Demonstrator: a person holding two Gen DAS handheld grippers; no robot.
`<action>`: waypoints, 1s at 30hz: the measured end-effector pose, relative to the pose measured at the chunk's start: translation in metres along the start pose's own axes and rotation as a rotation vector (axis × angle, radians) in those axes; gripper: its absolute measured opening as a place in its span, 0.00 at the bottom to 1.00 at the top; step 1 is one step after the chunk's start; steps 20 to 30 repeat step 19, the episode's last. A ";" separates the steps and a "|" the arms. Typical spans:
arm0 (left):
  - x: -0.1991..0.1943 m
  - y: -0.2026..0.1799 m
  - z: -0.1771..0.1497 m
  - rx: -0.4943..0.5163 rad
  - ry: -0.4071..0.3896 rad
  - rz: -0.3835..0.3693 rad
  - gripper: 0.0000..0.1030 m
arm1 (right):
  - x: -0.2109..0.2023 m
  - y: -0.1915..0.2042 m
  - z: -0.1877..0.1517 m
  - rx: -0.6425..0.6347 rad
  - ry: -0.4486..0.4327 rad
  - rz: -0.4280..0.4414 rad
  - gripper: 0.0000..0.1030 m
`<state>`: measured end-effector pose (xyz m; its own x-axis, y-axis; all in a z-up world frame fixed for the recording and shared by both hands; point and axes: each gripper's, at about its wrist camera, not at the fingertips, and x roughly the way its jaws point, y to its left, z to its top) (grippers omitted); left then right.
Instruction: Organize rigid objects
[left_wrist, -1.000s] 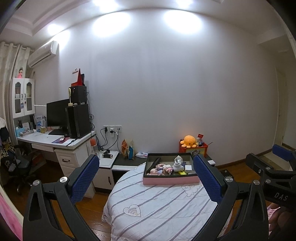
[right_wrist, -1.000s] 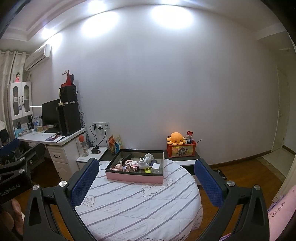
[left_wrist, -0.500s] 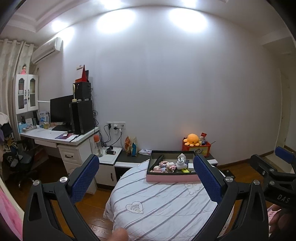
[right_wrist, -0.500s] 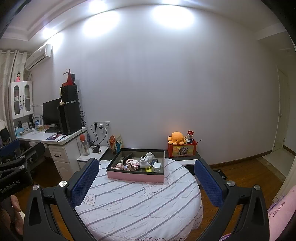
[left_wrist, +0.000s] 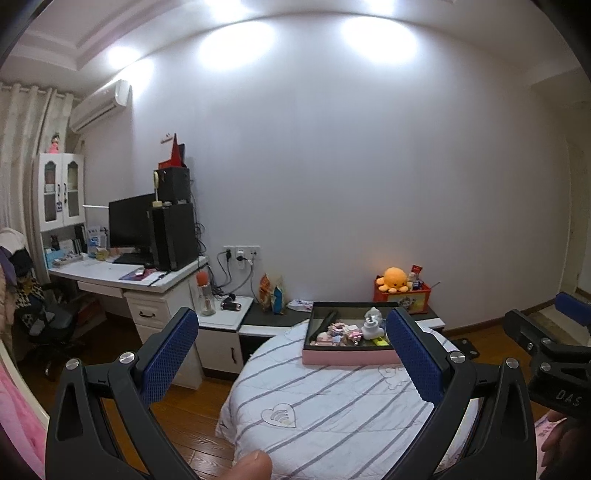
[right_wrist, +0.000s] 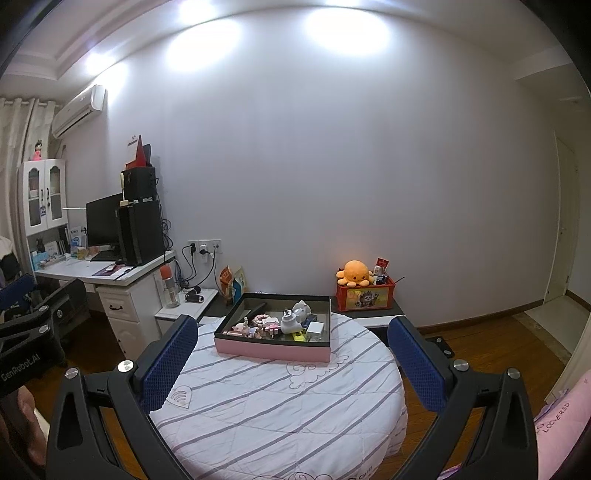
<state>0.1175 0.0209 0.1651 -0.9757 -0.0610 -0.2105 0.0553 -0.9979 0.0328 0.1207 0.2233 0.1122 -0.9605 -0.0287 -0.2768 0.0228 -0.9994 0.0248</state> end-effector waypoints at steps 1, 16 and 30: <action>0.001 0.000 0.000 -0.002 0.003 -0.005 1.00 | 0.000 0.000 0.000 0.000 0.001 0.000 1.00; 0.007 -0.009 -0.001 0.034 0.018 -0.044 1.00 | 0.003 0.001 -0.001 0.002 0.012 0.001 1.00; 0.007 -0.010 -0.002 0.034 0.015 -0.041 1.00 | 0.004 0.001 -0.002 0.001 0.015 0.001 1.00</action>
